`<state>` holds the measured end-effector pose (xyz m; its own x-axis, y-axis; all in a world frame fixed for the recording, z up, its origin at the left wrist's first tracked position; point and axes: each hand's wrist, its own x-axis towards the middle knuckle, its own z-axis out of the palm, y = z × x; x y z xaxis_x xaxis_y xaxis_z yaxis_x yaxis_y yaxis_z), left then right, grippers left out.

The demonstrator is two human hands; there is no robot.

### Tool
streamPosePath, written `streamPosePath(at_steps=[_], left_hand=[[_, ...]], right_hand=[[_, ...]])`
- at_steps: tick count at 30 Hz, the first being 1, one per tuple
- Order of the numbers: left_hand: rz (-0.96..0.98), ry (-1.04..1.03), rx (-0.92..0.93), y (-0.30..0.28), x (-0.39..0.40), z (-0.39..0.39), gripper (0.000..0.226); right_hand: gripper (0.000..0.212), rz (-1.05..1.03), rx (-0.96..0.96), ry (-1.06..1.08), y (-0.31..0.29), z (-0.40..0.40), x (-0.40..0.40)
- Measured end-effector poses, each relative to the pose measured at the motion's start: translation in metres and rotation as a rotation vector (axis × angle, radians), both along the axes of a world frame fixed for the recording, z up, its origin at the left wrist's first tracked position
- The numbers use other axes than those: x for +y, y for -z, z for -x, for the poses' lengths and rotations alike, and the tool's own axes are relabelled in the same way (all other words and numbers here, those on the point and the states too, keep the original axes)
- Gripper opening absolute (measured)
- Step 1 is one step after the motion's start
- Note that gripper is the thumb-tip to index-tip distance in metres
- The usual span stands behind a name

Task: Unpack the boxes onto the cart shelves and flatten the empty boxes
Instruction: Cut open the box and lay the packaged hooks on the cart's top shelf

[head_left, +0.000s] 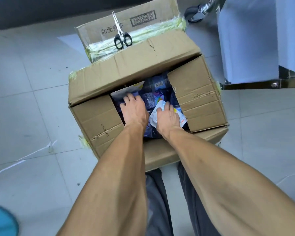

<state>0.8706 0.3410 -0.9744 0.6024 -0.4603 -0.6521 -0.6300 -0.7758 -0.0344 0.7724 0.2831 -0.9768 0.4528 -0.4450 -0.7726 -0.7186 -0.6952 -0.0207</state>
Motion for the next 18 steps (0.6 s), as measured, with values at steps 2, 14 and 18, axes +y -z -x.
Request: streamPosePath(at_steps=[2,14,18], left_hand=[[-0.007,-0.012,0.009,0.003,0.0,0.002,0.045],[0.218,0.184,-0.235,0.005,0.014,0.01,0.067],[0.181,0.096,-0.199,0.002,0.015,0.015,0.076]], right_hand=[[0.056,0.01,0.0,-0.017,0.0,0.0,0.0],[0.06,0.116,0.009,-0.103,0.011,0.011,0.006],[0.068,0.151,-0.009,-0.168,0.008,0.015,0.006]])
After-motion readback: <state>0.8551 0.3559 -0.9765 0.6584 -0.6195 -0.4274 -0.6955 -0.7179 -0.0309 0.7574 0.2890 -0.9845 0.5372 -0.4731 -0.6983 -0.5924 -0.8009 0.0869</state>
